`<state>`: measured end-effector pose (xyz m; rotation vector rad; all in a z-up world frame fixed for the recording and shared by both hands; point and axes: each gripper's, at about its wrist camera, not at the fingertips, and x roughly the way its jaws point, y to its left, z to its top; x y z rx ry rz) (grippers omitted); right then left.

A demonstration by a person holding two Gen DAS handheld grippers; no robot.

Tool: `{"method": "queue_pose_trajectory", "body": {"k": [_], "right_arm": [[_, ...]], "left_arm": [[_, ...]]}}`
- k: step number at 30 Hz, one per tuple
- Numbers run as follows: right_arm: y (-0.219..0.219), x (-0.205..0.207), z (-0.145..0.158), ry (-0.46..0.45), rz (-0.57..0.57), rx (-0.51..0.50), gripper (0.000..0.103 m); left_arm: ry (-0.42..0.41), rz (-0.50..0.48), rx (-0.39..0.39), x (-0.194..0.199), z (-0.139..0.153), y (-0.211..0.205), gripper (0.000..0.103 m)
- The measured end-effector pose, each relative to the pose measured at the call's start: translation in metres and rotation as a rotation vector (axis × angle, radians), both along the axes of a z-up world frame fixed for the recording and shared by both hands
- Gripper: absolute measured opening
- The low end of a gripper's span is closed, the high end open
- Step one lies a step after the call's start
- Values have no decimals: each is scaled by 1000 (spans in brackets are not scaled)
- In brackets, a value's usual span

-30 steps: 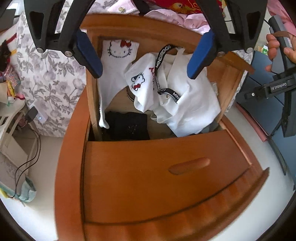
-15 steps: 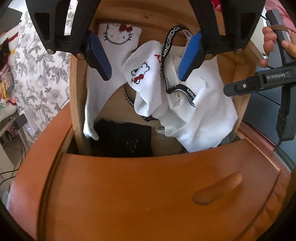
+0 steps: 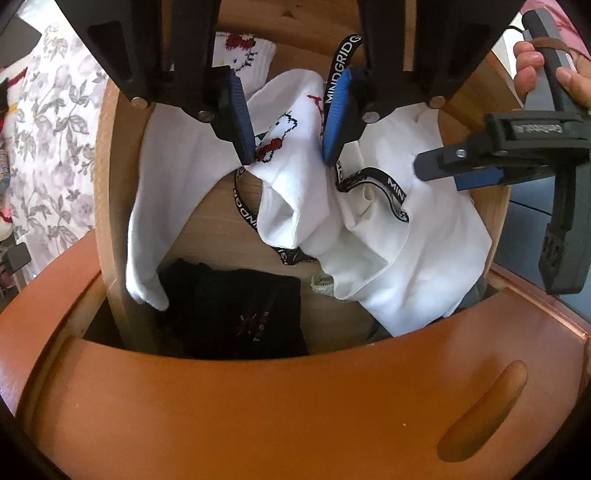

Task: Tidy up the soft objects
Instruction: 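Grasp the white shirt with the left gripper while the right grasps a white sock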

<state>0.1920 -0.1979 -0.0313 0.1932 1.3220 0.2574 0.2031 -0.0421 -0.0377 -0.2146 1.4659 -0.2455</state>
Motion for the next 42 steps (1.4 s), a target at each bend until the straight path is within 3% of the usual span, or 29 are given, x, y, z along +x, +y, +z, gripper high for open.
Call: {"method": "queue_pose_trajectory", "body": {"k": [13,19,23,30,42], "right_arm": [[2,4,-8,49,4,-2,36],[6,1,-10,52,7,-2,25],[7,-1,-10,49,4,10,15],[5,-9,-6,26,-8,34,9],[-29,-39,19,-68,-83,106,9]], "left_arm": [[-25,89,94,10,-5,-27,91],[-24,80,85,8,-6,-30,79],[-40,66,89,6,-3,-33,63],[-75,79,31,-6,10,-26,41],[-182,133,-97,-41,42,17,30]]}}
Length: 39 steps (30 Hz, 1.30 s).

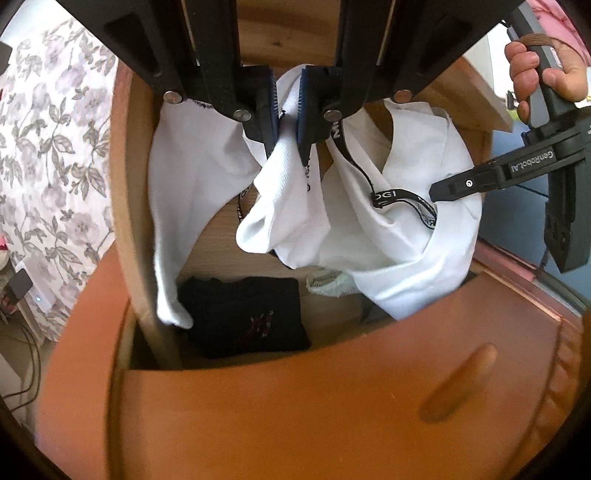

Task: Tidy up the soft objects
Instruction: 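Grasp the white shirt with the left gripper while the right grasps a white sock, then lift both held white items out of the drawer and lower them toward the bed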

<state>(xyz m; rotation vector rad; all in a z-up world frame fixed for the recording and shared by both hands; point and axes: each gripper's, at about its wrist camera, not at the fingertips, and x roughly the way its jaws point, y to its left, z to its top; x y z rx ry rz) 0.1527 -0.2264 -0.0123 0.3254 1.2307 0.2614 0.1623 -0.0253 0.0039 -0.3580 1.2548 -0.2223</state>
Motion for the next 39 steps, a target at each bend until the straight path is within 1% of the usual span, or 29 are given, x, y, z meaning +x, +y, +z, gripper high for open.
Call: {"method": "queue_pose_trajectory", "body": {"k": [4,7,9,10,12,15,18,22,23,29,31,35,39], "right_arm": [[-7,-13,15,-53,-42,29,9],[-9,-26,23,-90,-78,54,9],[-12,-35,27,-115,-100,69,9],[-13,-38,29,-126,-110,76,9],[-14,-47,31,-144,-127,85,9],[-16,-61,38,-181,-157,71,9],[-16,-68,40,-214,-187,67,9],[-16,-80,44,-246,-215,64,9],[-15,-81,44,-252,-219,66,9],[-10,-90,49,-281,-218,56,9],[-10,-90,52,-291,-218,58,9],[-9,-91,64,-327,-216,58,9],[-9,-92,80,-367,-209,56,9]], "left_arm": [[-48,23,-21,-9,17,10,30],[-76,42,-46,-21,24,17,29],[-93,54,-66,-26,26,20,28],[-99,62,-75,-27,21,12,28],[-119,86,-92,-35,22,16,26],[-157,110,-93,-46,26,23,25],[-191,123,-96,-52,26,18,24],[-225,120,-101,-61,29,17,23],[-227,115,-109,-61,25,19,23],[-234,121,-136,-67,32,29,23],[-239,122,-153,-66,29,32,22],[-279,114,-175,-68,36,36,21],[-326,96,-211,-66,53,40,20]]}}
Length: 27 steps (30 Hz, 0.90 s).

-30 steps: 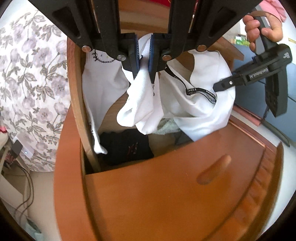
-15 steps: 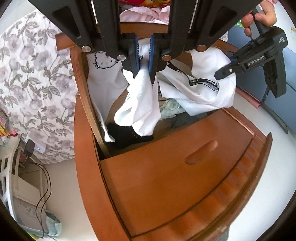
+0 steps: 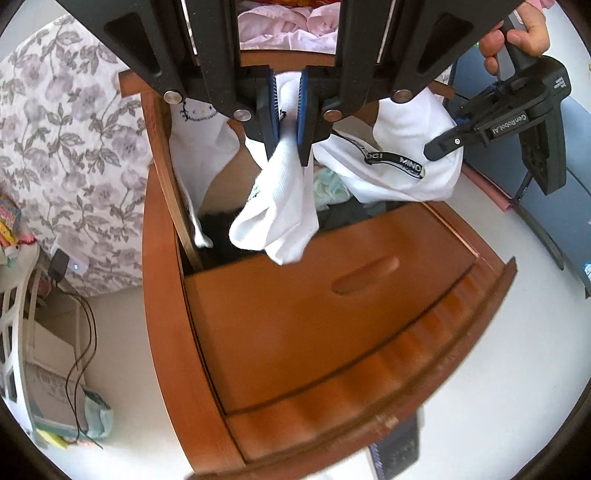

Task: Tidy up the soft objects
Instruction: 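Lift both held white items out of the drawer and lower them toward the bed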

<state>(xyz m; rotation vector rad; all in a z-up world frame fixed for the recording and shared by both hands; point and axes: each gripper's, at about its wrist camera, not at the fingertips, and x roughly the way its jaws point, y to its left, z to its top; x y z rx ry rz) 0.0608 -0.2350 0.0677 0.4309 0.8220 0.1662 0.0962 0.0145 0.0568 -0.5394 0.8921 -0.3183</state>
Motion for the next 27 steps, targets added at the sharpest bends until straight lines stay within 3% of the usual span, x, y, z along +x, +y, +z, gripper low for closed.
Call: {"method": "queue_pose_trajectory", "body": {"k": [12,27], "right_arm": [[4,-8,42,-98,15,-13,9],[2,-43,106,-264,10,-23,9]], "left_arm": [[-157,-39,-36,-12,47,7,19],[-406,-74,-31,-73,143,14,19]]}}
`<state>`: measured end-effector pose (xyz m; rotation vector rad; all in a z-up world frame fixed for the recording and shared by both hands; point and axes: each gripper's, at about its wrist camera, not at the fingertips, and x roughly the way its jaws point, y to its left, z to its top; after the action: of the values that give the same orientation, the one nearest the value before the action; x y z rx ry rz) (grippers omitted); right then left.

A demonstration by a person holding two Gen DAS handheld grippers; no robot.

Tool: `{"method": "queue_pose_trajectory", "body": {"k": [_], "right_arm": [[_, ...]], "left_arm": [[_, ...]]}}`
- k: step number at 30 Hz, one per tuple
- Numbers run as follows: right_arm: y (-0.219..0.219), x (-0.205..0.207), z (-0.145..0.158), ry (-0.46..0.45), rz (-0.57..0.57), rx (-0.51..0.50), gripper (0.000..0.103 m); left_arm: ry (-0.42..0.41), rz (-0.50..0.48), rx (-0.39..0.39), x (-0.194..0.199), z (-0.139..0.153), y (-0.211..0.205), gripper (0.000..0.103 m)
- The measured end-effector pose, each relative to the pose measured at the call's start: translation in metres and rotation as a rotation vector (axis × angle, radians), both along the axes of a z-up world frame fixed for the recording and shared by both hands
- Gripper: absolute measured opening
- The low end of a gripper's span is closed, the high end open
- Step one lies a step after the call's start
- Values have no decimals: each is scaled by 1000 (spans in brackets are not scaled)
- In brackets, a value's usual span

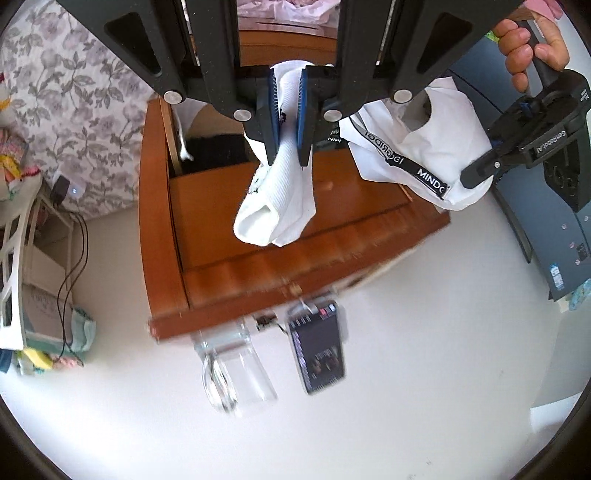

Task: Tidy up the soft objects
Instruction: 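Lift both held white items out of the drawer and lower them toward the bed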

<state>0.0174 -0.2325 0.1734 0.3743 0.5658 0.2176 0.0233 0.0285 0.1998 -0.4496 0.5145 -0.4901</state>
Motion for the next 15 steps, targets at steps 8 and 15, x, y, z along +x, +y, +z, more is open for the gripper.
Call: {"method": "queue_pose_trajectory", "body": {"k": [8,15], "right_arm": [[6,-35,34,-106,5,-12,9],[5,-64,46,-144,4,-15,9]], "left_arm": [[-79,-6,18,-41,24,1,19],[-101,-9,19,-70,26,10,19]]}}
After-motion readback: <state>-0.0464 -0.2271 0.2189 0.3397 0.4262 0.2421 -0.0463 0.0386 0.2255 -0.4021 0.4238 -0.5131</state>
